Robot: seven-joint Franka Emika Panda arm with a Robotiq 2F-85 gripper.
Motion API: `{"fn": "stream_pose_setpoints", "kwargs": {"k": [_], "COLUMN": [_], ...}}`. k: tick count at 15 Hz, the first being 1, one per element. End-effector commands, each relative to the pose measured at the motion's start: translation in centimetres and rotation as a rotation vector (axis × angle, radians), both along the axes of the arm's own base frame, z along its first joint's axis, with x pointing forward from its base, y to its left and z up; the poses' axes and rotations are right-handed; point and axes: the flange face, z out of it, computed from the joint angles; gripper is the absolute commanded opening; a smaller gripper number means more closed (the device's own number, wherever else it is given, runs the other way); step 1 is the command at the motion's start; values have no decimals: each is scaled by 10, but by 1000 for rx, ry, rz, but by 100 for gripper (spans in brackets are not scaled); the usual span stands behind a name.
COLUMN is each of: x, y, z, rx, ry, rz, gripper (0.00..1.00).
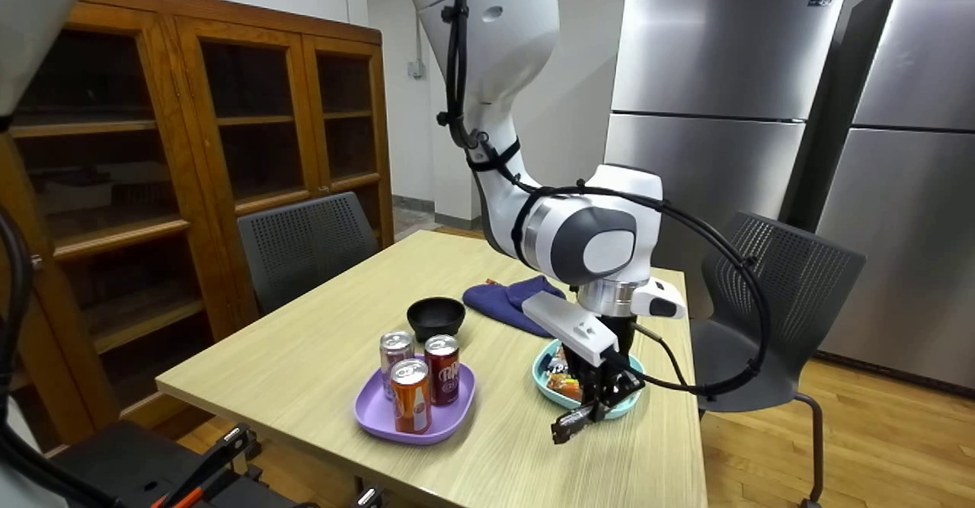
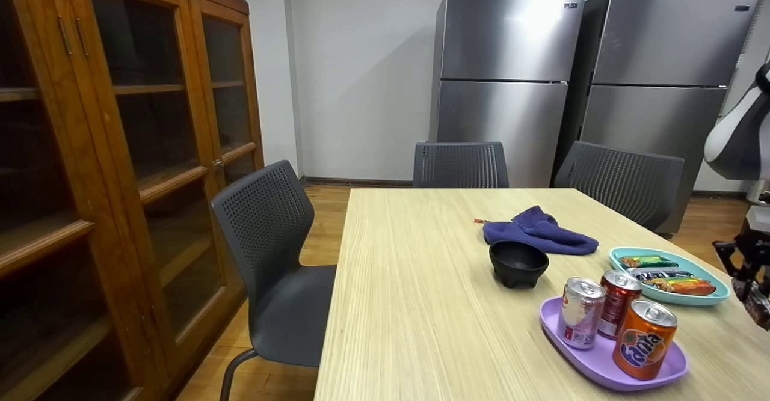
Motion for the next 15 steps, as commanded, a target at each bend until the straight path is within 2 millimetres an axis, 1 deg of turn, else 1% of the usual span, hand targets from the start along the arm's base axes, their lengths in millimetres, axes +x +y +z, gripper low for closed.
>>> {"fn": "stream_pose_setpoints", "kwargs": {"k": [1,5,8,12,15], "x": [0,20,38,58,71], "y": [22,39,43,39,33], "z": [26,33,33,34,26], "rx": [20,47,47,33,19], "ry": [-86,-166,-209,-261,-281], "rz": [-43,-127,-173,-262,-339], "gripper": [4,5,4,4,4]}}
